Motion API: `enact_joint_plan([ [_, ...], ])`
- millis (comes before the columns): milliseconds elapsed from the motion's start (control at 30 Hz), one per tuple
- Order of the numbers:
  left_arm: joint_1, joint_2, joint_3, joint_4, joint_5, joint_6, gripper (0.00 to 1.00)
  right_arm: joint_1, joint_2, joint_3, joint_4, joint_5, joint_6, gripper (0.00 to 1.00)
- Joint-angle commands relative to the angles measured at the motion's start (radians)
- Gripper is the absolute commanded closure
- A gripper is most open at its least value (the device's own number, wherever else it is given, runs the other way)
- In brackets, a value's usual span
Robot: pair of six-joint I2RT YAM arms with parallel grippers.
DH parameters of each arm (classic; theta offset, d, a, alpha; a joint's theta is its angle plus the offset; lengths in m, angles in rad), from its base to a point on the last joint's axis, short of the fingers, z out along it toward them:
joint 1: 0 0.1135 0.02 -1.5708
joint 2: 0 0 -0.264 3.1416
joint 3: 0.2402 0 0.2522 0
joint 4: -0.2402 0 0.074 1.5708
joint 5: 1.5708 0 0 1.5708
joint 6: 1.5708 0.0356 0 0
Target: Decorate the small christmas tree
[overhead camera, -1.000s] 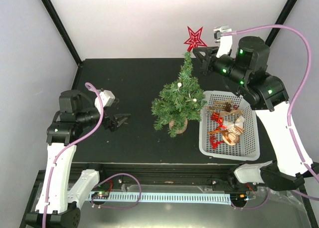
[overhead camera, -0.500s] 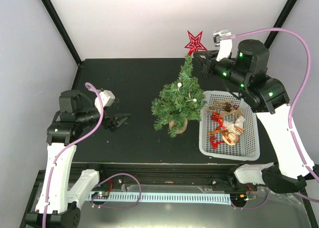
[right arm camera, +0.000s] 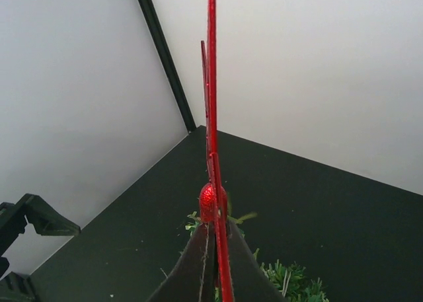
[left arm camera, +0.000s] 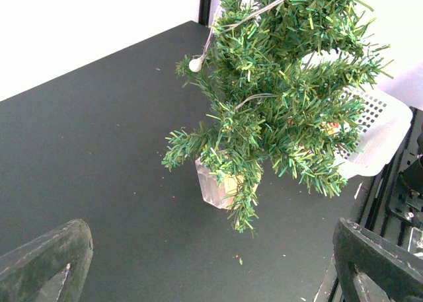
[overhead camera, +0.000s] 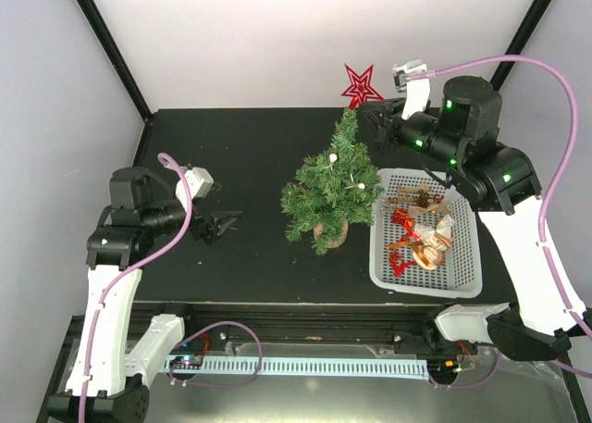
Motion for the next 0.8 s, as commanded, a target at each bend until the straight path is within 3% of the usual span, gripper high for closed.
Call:
enact_joint_plan([
  [0,0.008,0.0,0.028,0.0,0.001,0.004,0.01,0.018,0.002,0.008,-0.08,-0.043,-0.038,0.99],
  [500,0.01,-0.018,0.024,-0.001,0.0,0.002,0.01,0.041,0.008,0.008,-0.129,-0.004,-0.047,0.99],
  [767,0.01,-0.022,0.018,0.0,0.0,0.001,0.01,0.041,-0.005,0.013,-0.131,0.018,-0.045,0.92],
])
